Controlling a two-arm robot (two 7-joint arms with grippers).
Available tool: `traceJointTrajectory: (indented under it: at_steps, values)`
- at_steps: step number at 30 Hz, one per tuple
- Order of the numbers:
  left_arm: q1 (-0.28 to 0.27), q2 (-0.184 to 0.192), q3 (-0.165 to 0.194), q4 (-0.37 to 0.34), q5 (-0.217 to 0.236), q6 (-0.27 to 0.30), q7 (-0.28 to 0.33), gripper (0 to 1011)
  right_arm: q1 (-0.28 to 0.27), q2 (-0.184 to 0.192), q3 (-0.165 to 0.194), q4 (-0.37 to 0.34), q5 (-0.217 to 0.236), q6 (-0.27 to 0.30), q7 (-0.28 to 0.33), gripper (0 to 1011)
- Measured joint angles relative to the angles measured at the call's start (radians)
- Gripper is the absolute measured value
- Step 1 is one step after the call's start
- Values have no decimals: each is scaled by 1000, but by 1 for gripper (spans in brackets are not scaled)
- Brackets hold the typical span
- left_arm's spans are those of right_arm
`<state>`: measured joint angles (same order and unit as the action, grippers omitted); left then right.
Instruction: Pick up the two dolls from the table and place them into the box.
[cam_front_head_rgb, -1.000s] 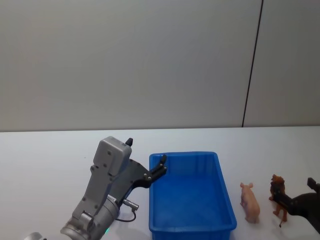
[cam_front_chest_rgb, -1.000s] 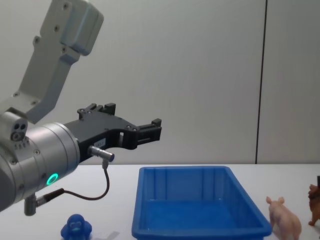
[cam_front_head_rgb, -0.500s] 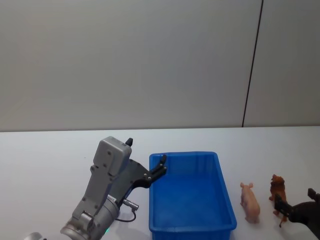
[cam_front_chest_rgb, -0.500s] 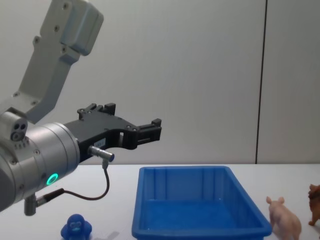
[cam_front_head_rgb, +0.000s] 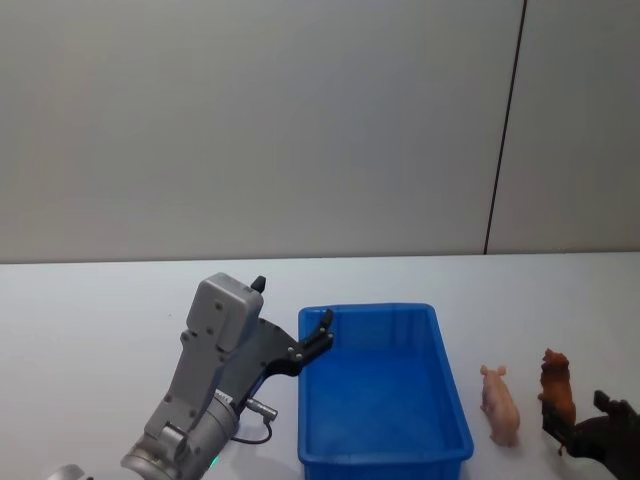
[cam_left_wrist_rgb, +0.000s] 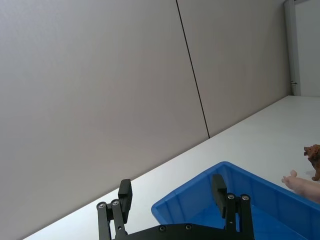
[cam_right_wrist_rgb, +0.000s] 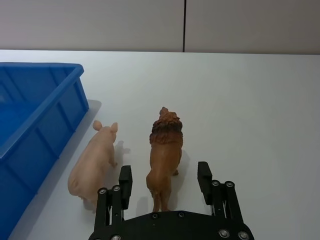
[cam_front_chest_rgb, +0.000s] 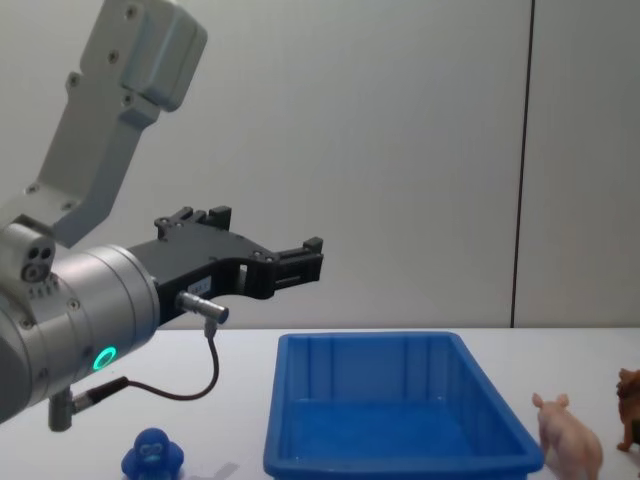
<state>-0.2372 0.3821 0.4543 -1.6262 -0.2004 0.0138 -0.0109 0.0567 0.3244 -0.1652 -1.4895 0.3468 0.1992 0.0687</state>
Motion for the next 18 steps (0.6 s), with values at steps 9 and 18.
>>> traceJointTrajectory:
  at_steps: [9,18]
  values:
    - [0,0,0,0,0,0,0,1001,8,-7,-4,25,3,4,21,559]
    - [0,0,0,0,0,0,0,1001,10,-11,-4,32,6,8,15,283]
